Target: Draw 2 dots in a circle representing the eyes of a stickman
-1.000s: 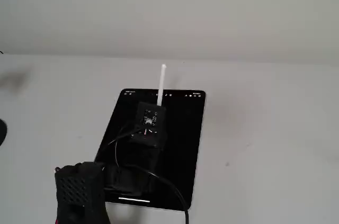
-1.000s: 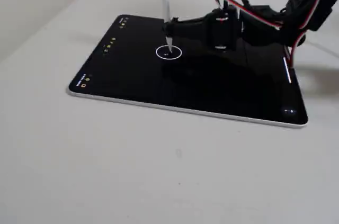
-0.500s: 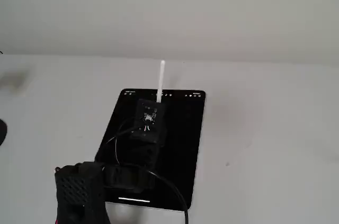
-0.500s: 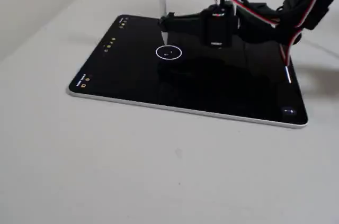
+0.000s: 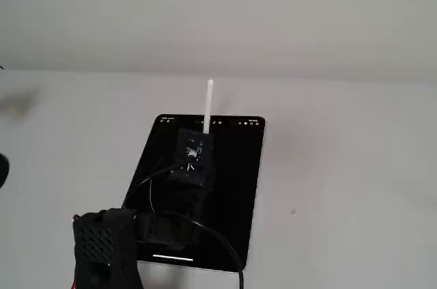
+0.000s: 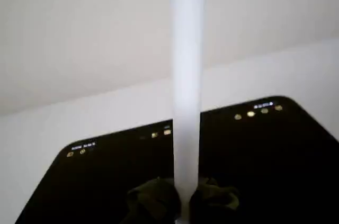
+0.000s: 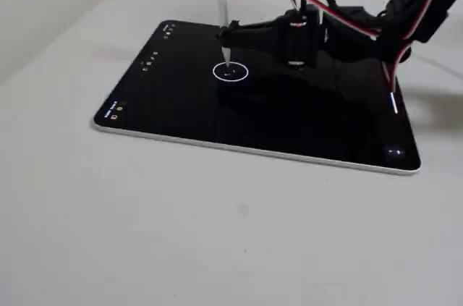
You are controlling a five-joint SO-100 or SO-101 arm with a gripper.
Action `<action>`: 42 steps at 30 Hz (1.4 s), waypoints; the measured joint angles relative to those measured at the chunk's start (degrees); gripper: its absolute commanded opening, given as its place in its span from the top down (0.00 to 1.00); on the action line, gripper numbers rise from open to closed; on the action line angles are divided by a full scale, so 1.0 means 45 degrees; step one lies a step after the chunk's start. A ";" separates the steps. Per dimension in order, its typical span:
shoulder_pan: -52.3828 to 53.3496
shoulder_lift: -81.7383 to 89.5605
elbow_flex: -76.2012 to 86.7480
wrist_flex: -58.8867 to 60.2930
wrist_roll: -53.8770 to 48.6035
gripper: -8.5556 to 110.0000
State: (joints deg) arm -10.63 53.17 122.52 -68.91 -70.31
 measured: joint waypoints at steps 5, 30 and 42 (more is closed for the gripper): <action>0.0000 -0.0176 0.0000 0.0000 -0.0098 0.93; 0.0332 0.0176 -0.0117 0.0352 0.0781 0.93; 0.1426 0.5254 0.0273 0.4707 0.6152 0.93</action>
State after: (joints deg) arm -4.22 76.82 123.75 -47.72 -42.63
